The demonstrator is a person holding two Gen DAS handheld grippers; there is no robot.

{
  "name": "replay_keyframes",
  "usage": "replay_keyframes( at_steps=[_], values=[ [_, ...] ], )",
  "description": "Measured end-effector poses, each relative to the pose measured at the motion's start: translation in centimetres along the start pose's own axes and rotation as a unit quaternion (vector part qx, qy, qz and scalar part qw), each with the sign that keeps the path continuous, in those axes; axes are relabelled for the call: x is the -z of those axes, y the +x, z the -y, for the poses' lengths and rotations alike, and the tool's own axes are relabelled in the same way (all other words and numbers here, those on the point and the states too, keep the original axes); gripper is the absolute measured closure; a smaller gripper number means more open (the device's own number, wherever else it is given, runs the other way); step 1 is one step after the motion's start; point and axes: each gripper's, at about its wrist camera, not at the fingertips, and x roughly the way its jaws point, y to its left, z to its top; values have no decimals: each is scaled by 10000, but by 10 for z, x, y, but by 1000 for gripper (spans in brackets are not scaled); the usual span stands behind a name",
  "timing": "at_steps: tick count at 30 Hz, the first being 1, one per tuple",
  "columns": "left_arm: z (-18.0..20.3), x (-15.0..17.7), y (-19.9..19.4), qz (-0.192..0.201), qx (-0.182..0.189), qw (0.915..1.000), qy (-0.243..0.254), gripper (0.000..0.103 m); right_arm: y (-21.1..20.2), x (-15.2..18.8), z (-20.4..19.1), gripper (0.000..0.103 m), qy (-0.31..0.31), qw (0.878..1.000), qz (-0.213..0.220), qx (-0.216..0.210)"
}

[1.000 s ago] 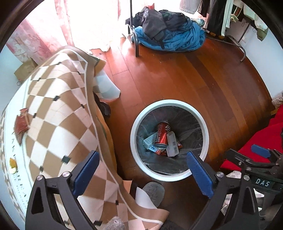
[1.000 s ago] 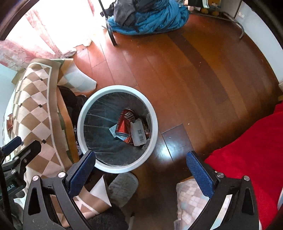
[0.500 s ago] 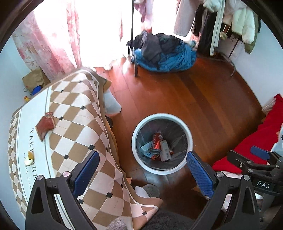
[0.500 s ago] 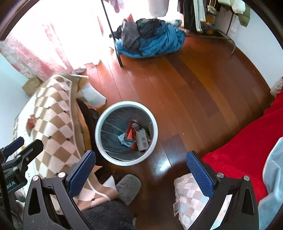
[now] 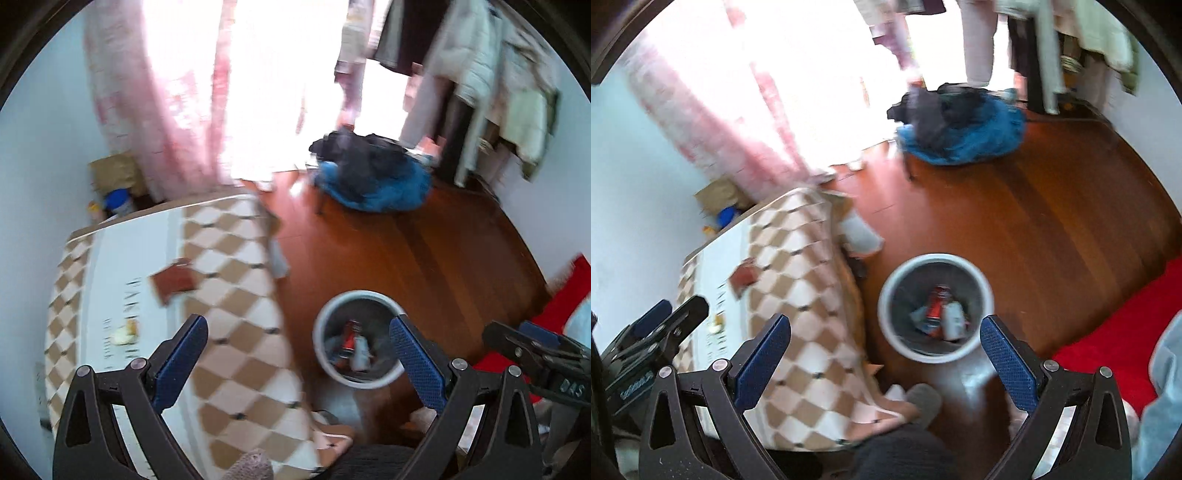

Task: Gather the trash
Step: 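Move both open tools back over the table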

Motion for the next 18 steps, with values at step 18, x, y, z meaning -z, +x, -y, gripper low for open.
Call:
replay_keyframes(
  at_steps=[18],
  values=[
    [-313, 74, 132, -1244, -2563, 9440, -1662, 2, 276, -20, -277, 0, -2034, 9692, -1374, -223]
  ],
)
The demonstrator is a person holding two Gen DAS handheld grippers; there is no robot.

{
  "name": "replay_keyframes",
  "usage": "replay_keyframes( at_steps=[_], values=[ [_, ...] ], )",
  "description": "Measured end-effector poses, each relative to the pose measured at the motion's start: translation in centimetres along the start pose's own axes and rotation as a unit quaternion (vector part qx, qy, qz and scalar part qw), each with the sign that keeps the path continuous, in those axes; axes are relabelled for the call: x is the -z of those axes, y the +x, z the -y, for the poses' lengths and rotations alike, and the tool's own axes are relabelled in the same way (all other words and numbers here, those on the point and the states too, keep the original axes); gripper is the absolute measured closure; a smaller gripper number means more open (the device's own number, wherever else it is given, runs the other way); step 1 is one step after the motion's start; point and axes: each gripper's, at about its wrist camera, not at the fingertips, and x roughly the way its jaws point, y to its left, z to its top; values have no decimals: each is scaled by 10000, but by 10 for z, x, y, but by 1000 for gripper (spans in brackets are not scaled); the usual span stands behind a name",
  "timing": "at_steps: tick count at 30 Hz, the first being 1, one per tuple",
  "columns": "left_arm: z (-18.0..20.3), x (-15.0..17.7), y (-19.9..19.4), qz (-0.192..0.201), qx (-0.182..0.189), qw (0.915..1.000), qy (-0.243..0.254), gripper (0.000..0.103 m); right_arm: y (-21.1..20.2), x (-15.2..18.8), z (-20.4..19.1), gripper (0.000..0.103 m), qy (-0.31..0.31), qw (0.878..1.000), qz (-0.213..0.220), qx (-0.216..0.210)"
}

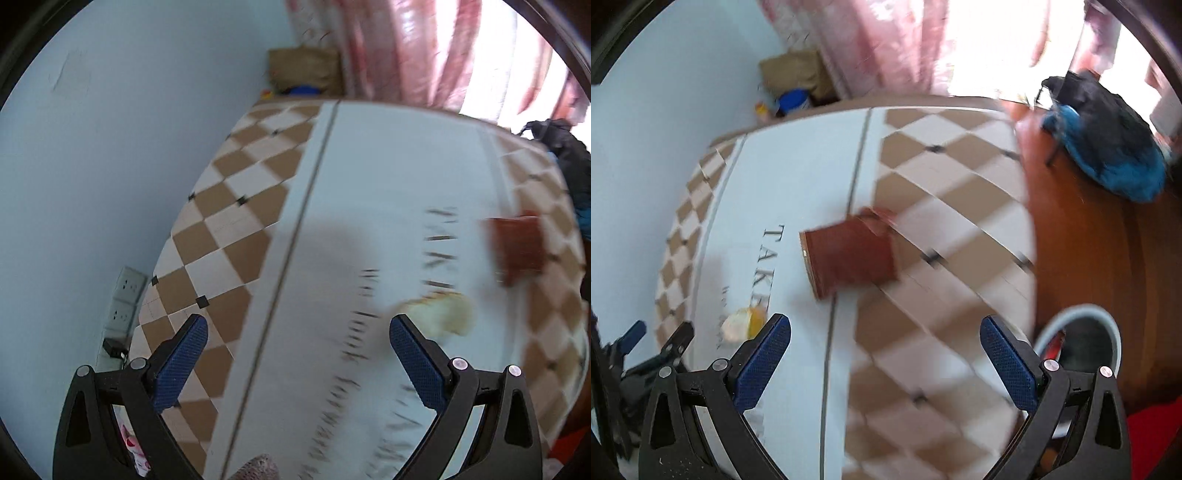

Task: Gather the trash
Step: 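Move both open tools back over the table, then grasp the brown bread bag with the right tool while the left tool grasps the bread slice, then carry the bread bag and bread slice over the trash bin with both tools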

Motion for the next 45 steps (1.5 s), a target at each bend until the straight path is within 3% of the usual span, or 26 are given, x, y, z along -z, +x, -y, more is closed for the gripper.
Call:
replay_keyframes(
  at_steps=[4, 9, 11, 12, 13, 14, 16, 19, 25, 28, 29, 31, 33, 35, 45],
  values=[
    [-12, -8, 33, -206, -49, 9998, -51, 2, 45, -33, -27, 0, -286, 9991, -174, 255],
    [-14, -18, 45, -213, 67, 9998, 0, 2, 74, -47, -39, 0, -389, 9980, -335, 356],
    [-13, -19, 41, -82, 196, 9997, 90, 2, 77, -46, -43, 9, -453, 9981, -306, 292],
    [-11, -18, 35, -24, 280, 9995, 131, 2, 77, -44, -44, 26, -495, 9978, -294, 318],
    [-8, -16, 31, 8, 353, 9992, 160, 2, 77, -41, -45, 34, -561, 9974, -307, 329],
    [-6, -14, 26, 37, 456, 9988, 190, 2, 76, -39, -46, 36, -621, 9971, -273, 354],
    [-4, -9, 18, 58, 687, 9974, 222, 2, 72, -29, -48, 56, -798, 9956, -226, 425],
    [3, -3, 9, 61, 1052, 9942, 220, 3, 59, -13, -46, 58, -844, 9956, -122, 387],
    [26, 5, 16, -113, 1400, 9895, 346, 4, 38, 17, -26, 58, -526, 9982, -48, 284],
    [38, 4, 21, -210, 1538, 9871, 394, 32, 36, 26, -21, 60, -377, 9988, -89, 283],
    [42, 3, 25, -284, 1575, 9861, 436, 47, 36, 29, -22, 60, -342, 9989, -107, 289],
    [48, 1, 25, -246, 1621, 9852, 490, 56, 38, 32, -20, 61, -288, 9990, -134, 299],
    [54, -1, 20, -197, 1666, 9840, 609, 80, 40, 33, -20, 63, -278, 9990, -150, 304],
    [59, -2, 15, -98, 1510, 9858, 721, 95, 39, 34, -21, 64, -275, 9991, -127, 282],
    [42, -1, -47, 530, 1454, 9850, 764, 99, -13, 38, -20, 66, -205, 9994, 296, 10]
  ],
)
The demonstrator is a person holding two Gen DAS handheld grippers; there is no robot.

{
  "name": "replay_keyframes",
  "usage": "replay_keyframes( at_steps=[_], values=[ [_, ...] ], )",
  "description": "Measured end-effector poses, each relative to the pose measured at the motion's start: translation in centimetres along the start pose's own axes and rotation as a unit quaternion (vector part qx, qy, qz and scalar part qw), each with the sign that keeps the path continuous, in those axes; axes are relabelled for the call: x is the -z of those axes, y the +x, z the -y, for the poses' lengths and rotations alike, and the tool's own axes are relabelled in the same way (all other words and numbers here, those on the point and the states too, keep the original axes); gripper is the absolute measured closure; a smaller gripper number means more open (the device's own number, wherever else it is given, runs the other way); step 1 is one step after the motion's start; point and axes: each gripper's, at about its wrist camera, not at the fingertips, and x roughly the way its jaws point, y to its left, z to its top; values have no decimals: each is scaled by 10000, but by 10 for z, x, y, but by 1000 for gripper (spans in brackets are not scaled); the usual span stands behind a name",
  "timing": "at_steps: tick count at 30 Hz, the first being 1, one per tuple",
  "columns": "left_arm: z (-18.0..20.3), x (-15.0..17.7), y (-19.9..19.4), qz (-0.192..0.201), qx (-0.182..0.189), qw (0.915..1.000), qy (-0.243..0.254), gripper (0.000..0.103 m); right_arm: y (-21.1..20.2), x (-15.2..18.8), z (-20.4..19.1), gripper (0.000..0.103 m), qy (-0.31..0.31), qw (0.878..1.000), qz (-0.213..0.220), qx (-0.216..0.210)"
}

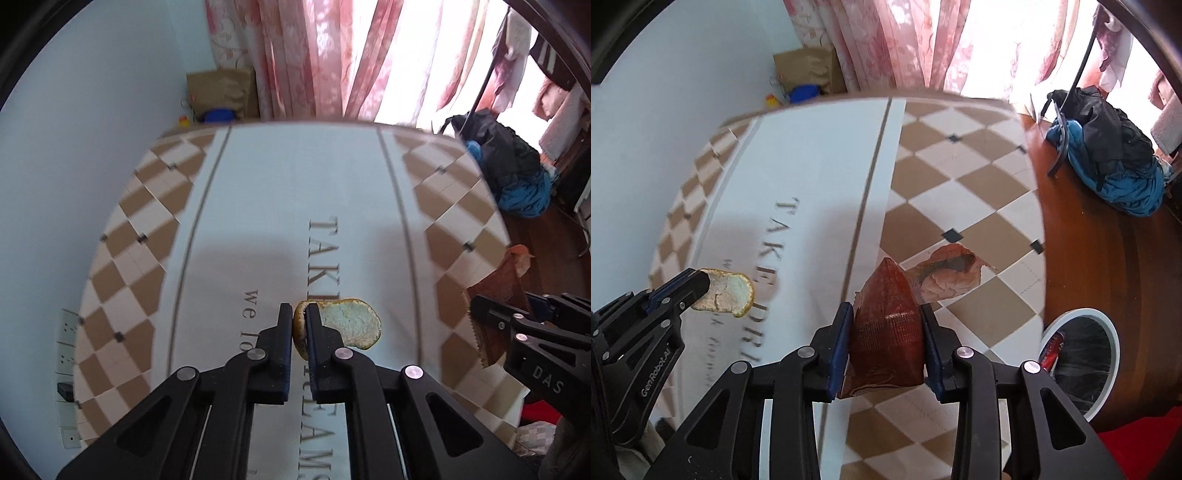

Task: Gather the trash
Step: 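Carry the bread bag and bread slice over the trash bin with both tools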

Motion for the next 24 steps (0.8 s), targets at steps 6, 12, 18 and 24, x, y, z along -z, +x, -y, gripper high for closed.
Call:
replay_keyframes(
  at_steps=[6, 12, 18, 24],
  values=[
    [13, -8, -75, 586, 110, 9981, 159, 99, -71, 7, 25, 66, 234, 9980, 535, -246],
    [68, -21, -141, 1137, 379, 9913, 539, 99, -147, 24, 78, 66, 610, 9922, 1043, -296],
    [153, -20, -174, 1382, 903, 9805, 1068, 99, -208, 65, 165, 66, 1161, 9833, 1404, -52],
    [257, 0, -146, 932, 1537, 9714, 1550, 99, -201, 122, 264, 66, 1847, 9755, 1151, 327]
  ],
)
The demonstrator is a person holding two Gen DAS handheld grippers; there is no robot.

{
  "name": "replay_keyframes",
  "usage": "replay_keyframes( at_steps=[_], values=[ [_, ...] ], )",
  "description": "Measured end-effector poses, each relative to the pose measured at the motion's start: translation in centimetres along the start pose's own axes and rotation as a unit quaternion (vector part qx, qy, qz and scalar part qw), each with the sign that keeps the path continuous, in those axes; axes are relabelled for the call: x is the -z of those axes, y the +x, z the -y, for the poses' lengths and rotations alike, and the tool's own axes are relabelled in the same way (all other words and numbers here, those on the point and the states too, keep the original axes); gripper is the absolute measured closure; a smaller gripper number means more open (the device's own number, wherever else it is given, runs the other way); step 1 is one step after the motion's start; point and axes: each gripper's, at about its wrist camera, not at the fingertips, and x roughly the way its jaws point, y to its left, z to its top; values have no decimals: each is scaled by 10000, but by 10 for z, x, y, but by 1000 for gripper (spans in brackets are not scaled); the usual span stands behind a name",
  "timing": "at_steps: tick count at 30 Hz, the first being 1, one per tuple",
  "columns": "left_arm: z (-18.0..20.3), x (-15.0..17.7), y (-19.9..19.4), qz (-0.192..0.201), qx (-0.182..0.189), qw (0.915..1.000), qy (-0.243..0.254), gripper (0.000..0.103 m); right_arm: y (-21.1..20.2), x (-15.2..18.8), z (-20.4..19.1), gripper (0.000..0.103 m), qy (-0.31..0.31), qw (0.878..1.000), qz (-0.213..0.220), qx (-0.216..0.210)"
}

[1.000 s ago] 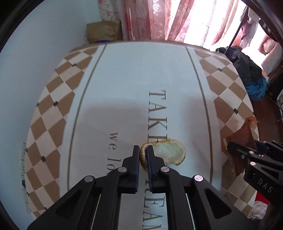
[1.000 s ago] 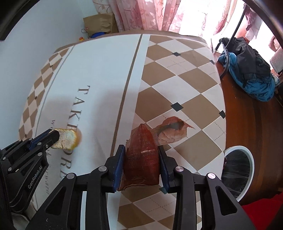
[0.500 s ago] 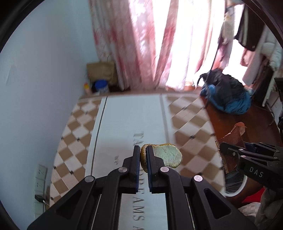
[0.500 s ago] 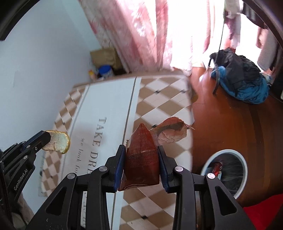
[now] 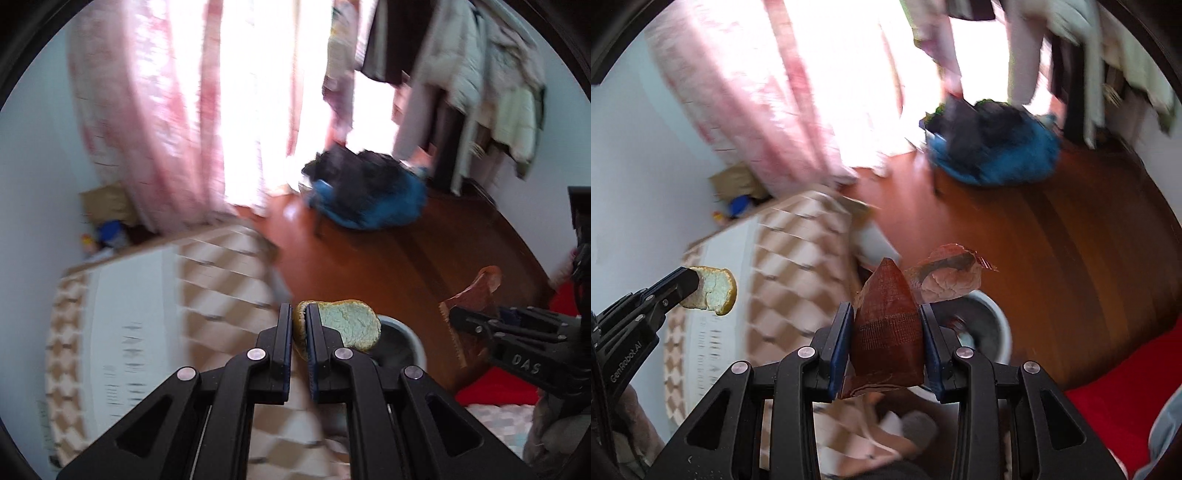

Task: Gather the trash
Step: 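Carry the bread bag and bread slice over the trash bin with both tools, then open both tools to drop the bag and bread into the bin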

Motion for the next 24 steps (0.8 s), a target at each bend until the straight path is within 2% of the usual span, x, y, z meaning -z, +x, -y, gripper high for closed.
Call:
replay_keyframes(
  at_steps=[4, 7, 10, 16, 17, 18, 19, 20, 24],
  values=[
    [52, 12, 70, -731, 437, 9963, 127, 98, 47, 26, 73, 66, 478, 9974, -526, 135],
    [75, 25, 135, -1391, 668, 9879, 129, 98, 91, 44, 114, 66, 805, 9924, -923, 114],
    [91, 35, 187, -1911, 801, 9782, 105, 97, 134, 56, 144, 66, 1034, 9866, -1256, 75],
    [101, 42, 256, -2531, 740, 9646, -2, 92, 204, 65, 176, 64, 1180, 9790, -1660, 111],
    [100, 43, 259, -2570, 690, 9640, -9, 82, 213, 65, 178, 60, 1192, 9776, -1733, 106],
    [99, 44, 264, -2605, 646, 9633, -34, 61, 219, 64, 179, 46, 1195, 9765, -1792, 111],
    [98, 44, 266, -2611, 607, 9634, -58, 47, 227, 63, 181, 39, 1188, 9756, -1844, 94],
    [96, 46, 267, -2593, 542, 9642, -90, 24, 231, 63, 182, 37, 1179, 9752, -1873, 69],
    [83, 49, 265, -2586, 344, 9652, -196, 20, 238, 59, 179, 22, 1174, 9733, -1971, 75]
  ],
)
